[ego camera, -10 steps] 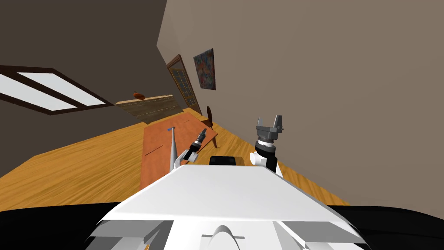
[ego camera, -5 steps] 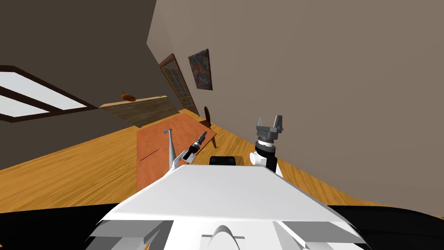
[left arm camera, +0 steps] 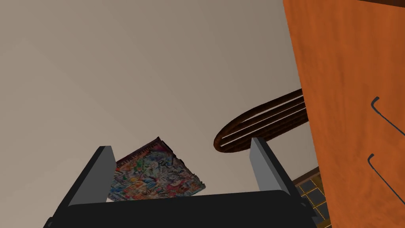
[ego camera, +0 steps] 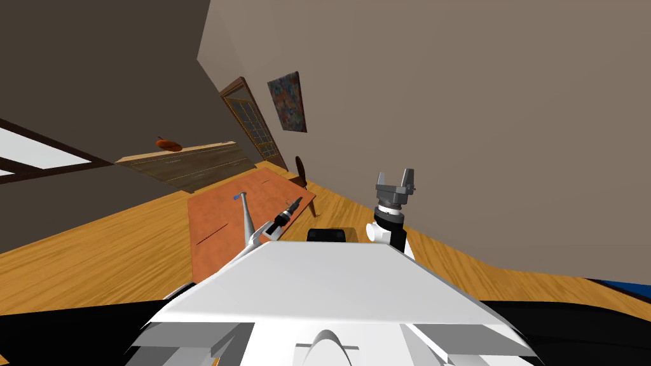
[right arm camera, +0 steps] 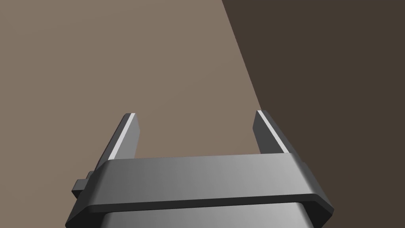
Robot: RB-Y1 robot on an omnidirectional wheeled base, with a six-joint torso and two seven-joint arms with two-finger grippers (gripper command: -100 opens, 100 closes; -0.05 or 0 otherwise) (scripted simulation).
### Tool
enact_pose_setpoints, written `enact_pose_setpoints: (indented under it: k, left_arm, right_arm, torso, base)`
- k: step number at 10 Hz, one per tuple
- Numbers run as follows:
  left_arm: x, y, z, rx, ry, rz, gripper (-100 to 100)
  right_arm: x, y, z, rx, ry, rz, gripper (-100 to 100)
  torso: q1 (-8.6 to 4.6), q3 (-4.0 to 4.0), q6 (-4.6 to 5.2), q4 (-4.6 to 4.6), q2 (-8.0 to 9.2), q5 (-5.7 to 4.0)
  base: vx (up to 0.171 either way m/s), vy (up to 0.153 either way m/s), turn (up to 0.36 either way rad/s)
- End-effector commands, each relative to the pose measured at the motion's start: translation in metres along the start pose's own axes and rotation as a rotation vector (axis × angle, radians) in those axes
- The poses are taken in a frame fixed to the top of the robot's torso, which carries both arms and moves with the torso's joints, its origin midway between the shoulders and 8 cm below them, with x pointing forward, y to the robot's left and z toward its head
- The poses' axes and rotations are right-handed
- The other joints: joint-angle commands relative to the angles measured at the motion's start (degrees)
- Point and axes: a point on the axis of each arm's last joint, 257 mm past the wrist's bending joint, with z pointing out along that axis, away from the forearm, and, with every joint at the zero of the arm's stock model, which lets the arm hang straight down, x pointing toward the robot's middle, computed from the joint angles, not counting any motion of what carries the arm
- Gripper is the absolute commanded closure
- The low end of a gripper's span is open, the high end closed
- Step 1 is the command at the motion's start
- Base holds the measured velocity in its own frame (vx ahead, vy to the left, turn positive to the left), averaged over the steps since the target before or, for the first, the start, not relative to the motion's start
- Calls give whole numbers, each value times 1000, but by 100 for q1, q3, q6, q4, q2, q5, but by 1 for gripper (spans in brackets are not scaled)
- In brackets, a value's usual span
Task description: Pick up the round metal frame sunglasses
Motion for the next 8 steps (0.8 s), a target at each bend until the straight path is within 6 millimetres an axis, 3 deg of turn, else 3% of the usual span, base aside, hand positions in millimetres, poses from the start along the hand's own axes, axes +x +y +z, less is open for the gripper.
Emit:
enact_pose_setpoints:
  k: [1,6,8]
  left_arm:
    - [4,21,-4,-45,32,33,-100]
    - [3,74,-25,-157,83,90,-100]
    - [-1,104,-41,-221,127,143,-100]
  right_arm:
    - [0,0,0,0,0,0,0]
    - [0,0,0,0,0,0,0]
    - [0,0,0,0,0,0,0]
  torso:
    - [0,0,0,0,0,0]
    - [-2,-2,2,0,-3,-1]
    - [-3,-3,2,-1,-5,-1]
  base:
    - [-19,29,-153]
    - [-13,28,-115]
    - [-15,33,-185]
